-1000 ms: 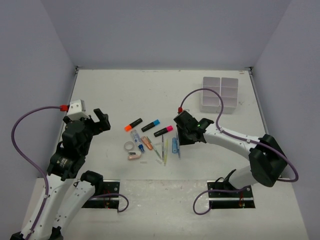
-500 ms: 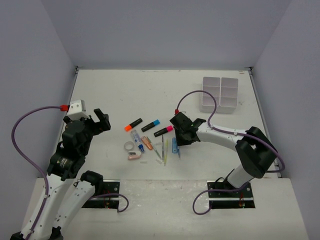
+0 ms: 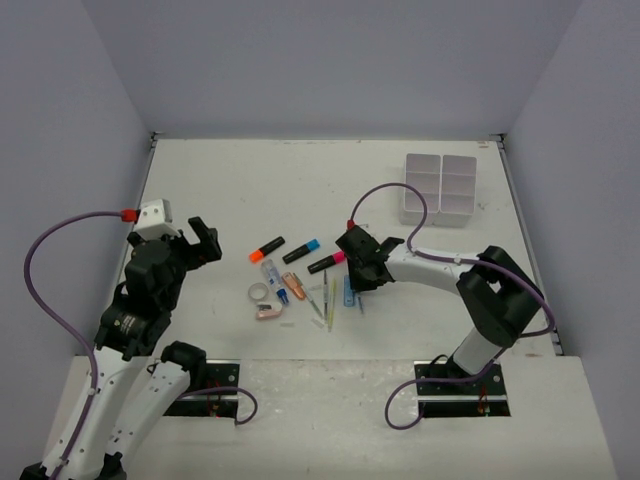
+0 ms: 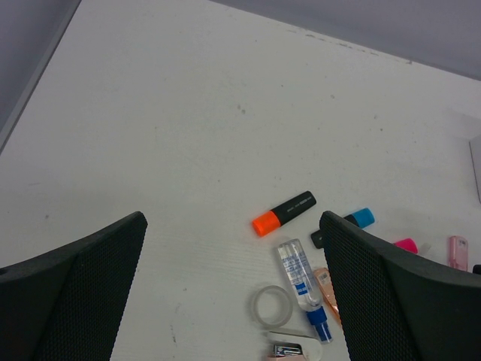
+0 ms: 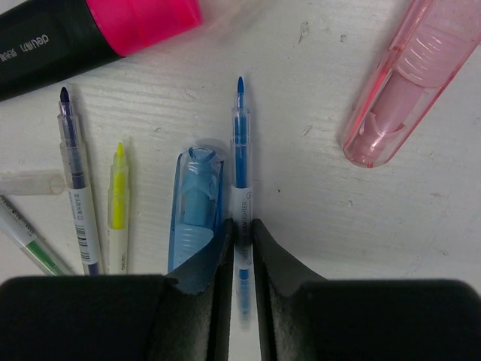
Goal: Sort the stationery into containers
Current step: Pick up the pen from the center of the board, then move the pen cap to the center of the board.
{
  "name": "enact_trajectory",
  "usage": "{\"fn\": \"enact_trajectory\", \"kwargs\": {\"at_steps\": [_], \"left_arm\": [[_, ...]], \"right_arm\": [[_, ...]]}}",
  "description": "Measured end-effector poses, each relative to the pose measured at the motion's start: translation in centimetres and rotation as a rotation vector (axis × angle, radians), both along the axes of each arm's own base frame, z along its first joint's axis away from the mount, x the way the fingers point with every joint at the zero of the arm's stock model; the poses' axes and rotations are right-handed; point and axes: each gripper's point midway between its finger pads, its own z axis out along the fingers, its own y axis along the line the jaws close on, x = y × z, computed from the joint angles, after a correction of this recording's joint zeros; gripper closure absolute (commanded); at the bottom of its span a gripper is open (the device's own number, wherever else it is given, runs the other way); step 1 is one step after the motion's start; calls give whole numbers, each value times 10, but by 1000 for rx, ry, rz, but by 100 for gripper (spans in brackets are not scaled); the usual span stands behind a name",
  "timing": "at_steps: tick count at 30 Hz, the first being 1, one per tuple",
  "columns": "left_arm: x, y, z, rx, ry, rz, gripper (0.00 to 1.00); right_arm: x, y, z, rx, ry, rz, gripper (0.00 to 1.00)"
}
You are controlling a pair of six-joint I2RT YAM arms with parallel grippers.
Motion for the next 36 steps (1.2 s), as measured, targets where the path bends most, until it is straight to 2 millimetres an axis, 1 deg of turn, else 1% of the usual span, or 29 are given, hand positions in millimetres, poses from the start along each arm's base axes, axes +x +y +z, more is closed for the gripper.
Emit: {"fn": "enact_trajectory", "kwargs": {"at_steps": [1,2,6,8,9,11,12,13,14,16,17,18,20,22,23,25,26,28,29,30,32,36], "left_arm": [[1,0,-1,1,4,0,0],[2,-1,-2,4,11,0,0],[12,-8,-14,20,81,-19,0],[20,-17,-15,17,117,-49,0],[25,-23,-18,12,141,-70,0],[38,-38,-20,-12,183,-112,0],[46,-48,-21,-22,209,-133,0],[55,-58,-19,-33,220,-156,1],[64,-73,-20,-33,242,-187,2],[78,-113,-24,-16,279,-262,8],[81,-138,-27,-2,298,-314,13],[84,-172,-30,19,322,-383,19],[90,-232,-33,40,328,-503,30],[84,-285,-49,104,368,-618,44],[83,-309,-58,137,381,-667,49],[81,-349,-85,203,419,-734,54],[78,-364,-102,237,443,-760,54],[63,-375,-138,305,514,-794,52],[55,-375,-155,339,555,-805,51],[47,-372,-167,365,587,-810,50],[37,-364,-180,398,630,-810,48],[36,-357,-185,417,642,-797,48]], "right_arm": [[0,0,0,2,0,-4,98],[0,1,0,5,0,-10,100],[-1,0,1,18,-3,-33,100],[-8,-7,2,15,1,-47,100],[-12,-12,6,15,-2,-53,100],[-20,-23,23,21,-23,-64,100],[-22,-27,39,43,-54,-71,100],[-23,-30,59,80,-96,-78,100],[-21,-32,82,126,-156,-87,100],[-18,-39,117,192,-250,-111,100],[-18,-46,139,233,-306,-128,100],[-19,-56,153,259,-345,-149,100],[-20,-75,169,275,-394,-197,100],[-22,-94,181,284,-437,-240,100],[-24,-102,185,286,-450,-253,100],[-28,-112,190,287,-469,-270,100],[-31,-116,191,289,-474,-273,100],[-34,-119,192,287,-477,-271,100],[-35,-120,192,283,-476,-270,100],[-36,-121,191,279,-474,-269,100],[-38,-123,186,266,-464,-266,100],[-40,-125,183,253,-453,-266,100]]}}
